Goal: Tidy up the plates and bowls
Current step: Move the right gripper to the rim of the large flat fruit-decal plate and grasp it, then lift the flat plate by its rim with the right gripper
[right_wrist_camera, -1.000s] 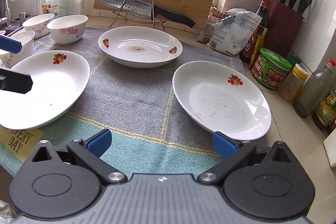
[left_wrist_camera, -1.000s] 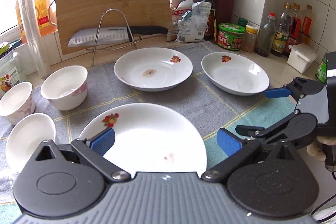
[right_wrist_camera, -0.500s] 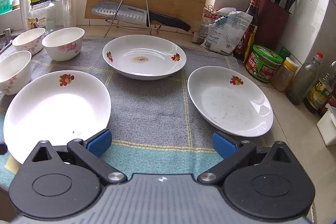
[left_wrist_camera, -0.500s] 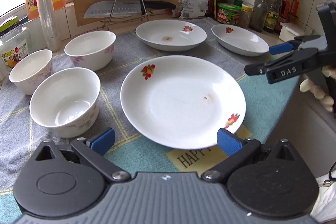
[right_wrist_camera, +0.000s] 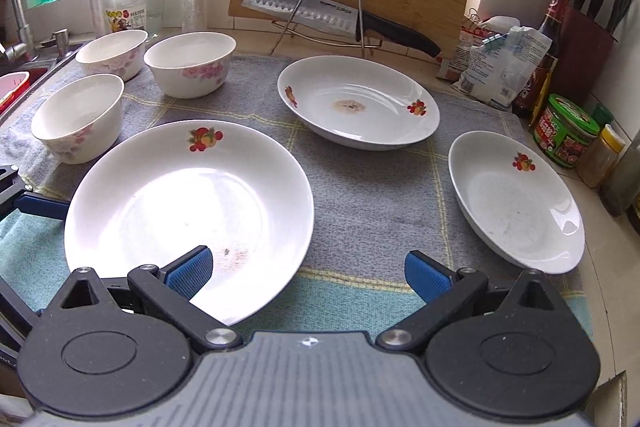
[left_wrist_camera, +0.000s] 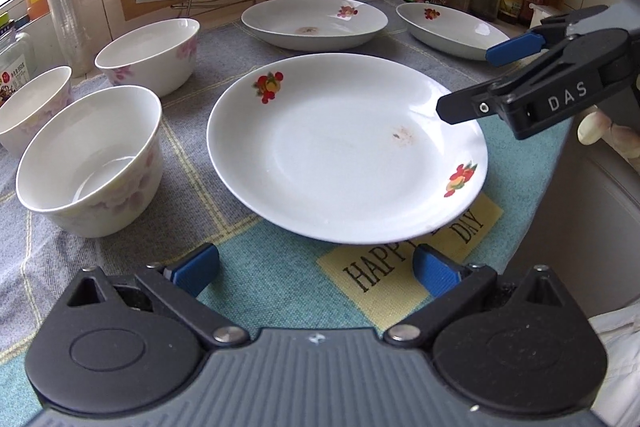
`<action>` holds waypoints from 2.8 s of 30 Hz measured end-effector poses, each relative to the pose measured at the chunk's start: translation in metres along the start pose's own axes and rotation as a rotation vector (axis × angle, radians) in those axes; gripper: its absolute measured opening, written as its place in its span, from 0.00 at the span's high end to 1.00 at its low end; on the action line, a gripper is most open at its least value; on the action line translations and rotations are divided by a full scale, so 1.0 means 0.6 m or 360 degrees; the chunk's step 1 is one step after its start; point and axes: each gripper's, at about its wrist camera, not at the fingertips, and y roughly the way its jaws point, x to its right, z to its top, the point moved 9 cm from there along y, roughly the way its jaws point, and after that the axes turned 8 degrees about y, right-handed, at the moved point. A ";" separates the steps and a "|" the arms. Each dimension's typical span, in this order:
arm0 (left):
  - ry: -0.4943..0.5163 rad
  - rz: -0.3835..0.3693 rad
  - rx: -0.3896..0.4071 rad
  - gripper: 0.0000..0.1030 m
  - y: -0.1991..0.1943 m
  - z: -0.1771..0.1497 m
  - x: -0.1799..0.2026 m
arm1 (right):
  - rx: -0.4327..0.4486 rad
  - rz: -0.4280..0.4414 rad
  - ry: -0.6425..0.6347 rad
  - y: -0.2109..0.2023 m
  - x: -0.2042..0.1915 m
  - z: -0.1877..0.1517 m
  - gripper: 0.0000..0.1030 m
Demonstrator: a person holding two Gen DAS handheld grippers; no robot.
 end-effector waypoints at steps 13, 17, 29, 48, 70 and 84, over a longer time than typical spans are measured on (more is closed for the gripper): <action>-0.0031 0.0053 0.0021 0.00 0.008 0.007 -0.002 | -0.0280 0.0330 -0.0060 0.073 -0.026 -0.010 0.00; -0.0026 0.0054 0.0030 0.00 0.008 0.006 -0.002 | -0.0311 0.0350 -0.0110 0.083 -0.030 -0.009 0.00; 0.0029 0.0012 0.0060 0.00 0.012 0.011 0.000 | -0.0366 0.0398 -0.0189 0.093 -0.034 0.000 0.00; 0.0376 -0.0168 0.0128 0.01 0.013 0.021 0.000 | -0.0494 0.0598 -0.0168 0.111 -0.042 0.033 0.00; 0.0429 -0.0174 0.0201 0.07 0.004 0.022 0.005 | -0.0603 0.0826 -0.0179 0.116 -0.051 0.053 0.07; 0.0453 -0.0214 0.0182 0.08 0.001 0.024 0.005 | -0.0636 0.0866 -0.0106 0.127 -0.040 0.071 0.18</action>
